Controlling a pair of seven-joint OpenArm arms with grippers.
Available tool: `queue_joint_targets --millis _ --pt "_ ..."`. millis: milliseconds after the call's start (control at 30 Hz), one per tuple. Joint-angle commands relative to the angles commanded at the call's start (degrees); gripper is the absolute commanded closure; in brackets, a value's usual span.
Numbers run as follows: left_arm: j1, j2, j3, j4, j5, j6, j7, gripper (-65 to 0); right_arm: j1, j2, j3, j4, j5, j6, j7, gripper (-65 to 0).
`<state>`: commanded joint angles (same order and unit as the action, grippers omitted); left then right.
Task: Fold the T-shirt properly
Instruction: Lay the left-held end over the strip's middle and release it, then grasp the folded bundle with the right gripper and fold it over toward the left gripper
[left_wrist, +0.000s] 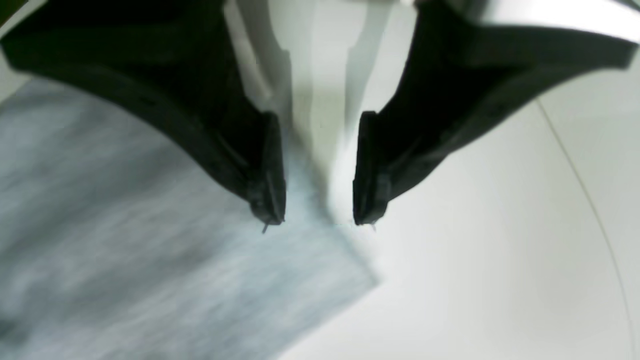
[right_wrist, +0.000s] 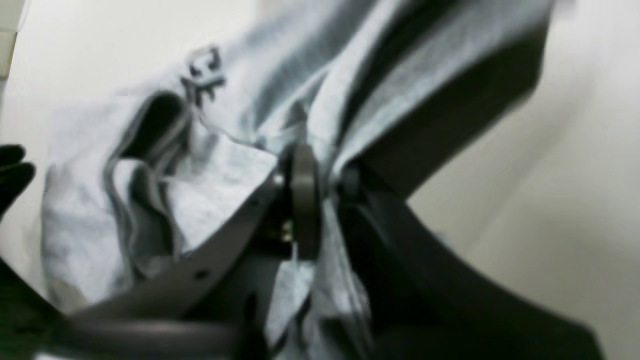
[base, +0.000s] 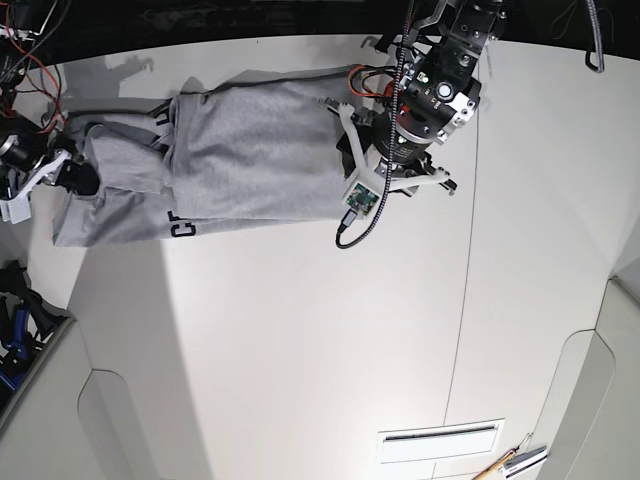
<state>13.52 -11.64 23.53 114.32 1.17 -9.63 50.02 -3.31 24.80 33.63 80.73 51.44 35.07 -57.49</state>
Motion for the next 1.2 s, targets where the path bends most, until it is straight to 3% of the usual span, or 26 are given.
queue_joint_targets --millis 200,333,500,600,933,1100,1200 --pt "0.0 0.0 -0.1 0.0 0.0 0.0 -0.3 -23.1 0.0 2.4 0.0 8.7 0.4 -0.35 -1.3 0.0" --pt "1.0 0.0 -3.3 0.0 0.1 3.0 -1.3 -16.2 0.0 0.3 0.0 15.9 1.6 -0.33 -2.3 0.0" --pt "4.1 0.0 -8.6 -0.1 -0.1 2.9 -2.2 -16.2 0.0 -4.2 -2.6 25.1 1.9 -0.33 -3.0 0.0" --pt "6.4 0.0 -8.7 -1.7 -0.4 1.4 -2.2 -16.2 0.0 -6.0 -8.3 29.2 0.5 -0.33 -3.0 0.0" --pt "8.4 0.4 -6.7 -7.6 -2.7 1.3 -2.4 -16.2 0.0 -6.1 -33.2 31.3 -6.2 -0.37 -2.5 0.0" --pt "8.4 0.4 -6.3 -7.6 -2.6 1.5 -2.4 -16.3 0.0 -6.1 -46.3 30.2 -15.3 -0.42 -2.0 0.0" --pt "8.4 0.3 -6.4 -7.6 -2.6 1.5 -2.4 -16.2 0.0 -6.1 -51.3 29.3 -19.4 -0.81 0.2 -31.8"
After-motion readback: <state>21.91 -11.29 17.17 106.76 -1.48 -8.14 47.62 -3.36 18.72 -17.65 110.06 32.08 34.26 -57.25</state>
